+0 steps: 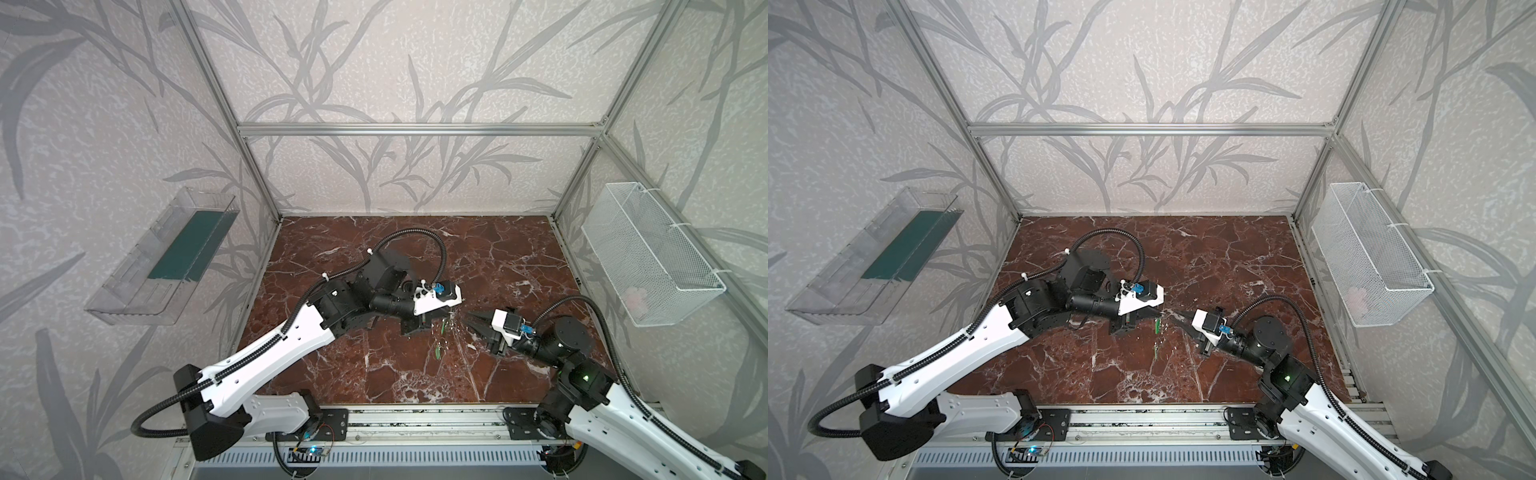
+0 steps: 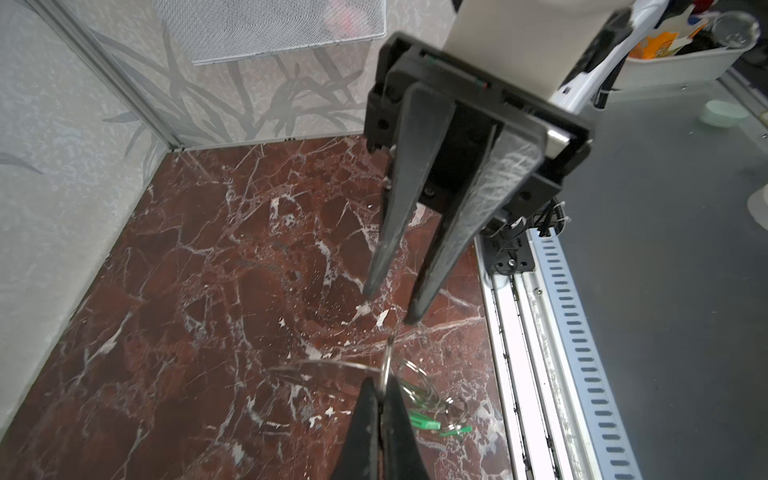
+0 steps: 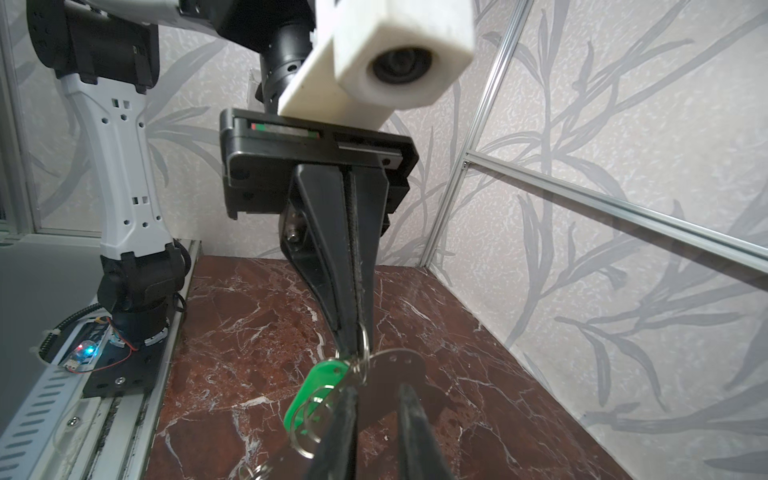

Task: Put the keys on the keyring

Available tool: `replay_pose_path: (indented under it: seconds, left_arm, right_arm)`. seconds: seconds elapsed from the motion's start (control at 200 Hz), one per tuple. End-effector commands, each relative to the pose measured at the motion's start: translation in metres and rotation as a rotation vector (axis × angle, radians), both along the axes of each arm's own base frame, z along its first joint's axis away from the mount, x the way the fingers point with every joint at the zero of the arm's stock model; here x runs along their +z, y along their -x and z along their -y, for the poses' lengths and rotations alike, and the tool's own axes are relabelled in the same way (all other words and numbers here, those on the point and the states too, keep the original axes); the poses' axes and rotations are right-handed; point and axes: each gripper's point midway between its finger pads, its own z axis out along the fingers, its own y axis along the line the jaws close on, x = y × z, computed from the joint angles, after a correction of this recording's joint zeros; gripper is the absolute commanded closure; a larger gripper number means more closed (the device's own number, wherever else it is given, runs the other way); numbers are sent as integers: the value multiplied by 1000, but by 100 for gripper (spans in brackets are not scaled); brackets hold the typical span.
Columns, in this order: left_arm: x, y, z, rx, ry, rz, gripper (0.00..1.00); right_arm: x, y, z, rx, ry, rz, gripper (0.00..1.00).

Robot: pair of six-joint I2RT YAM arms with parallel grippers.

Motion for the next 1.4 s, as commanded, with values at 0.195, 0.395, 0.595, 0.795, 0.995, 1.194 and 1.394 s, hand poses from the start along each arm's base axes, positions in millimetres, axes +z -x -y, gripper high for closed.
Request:
replay_pose_path:
  seconds: [0.195, 0.395, 0.595, 0.795, 0.995, 1.194, 1.394]
  left_arm:
    - [-11, 2, -5, 9, -207, 56, 100]
    - [-2, 1, 1, 14, -208, 77, 100]
    - [0, 4, 6, 1, -210, 78, 100]
    - [-4, 4, 9, -3, -232, 84, 100]
    - [4, 6, 13, -12, -200, 95, 100]
    - [10, 6, 14, -10, -176, 111, 100]
    - [10, 7, 15, -17, -174, 101, 100]
  right_arm:
    - [10, 1, -5, 25, 59, 16, 78]
    - [0, 2, -9, 47, 86, -14, 79]
    - [-4, 3, -11, 58, 82, -24, 81]
    - [-1, 2, -10, 52, 62, -14, 87]
    - [-9, -2, -14, 51, 89, -45, 94]
    - [-13, -6, -7, 7, 91, -54, 87]
    - [-14, -6, -6, -3, 87, -60, 86]
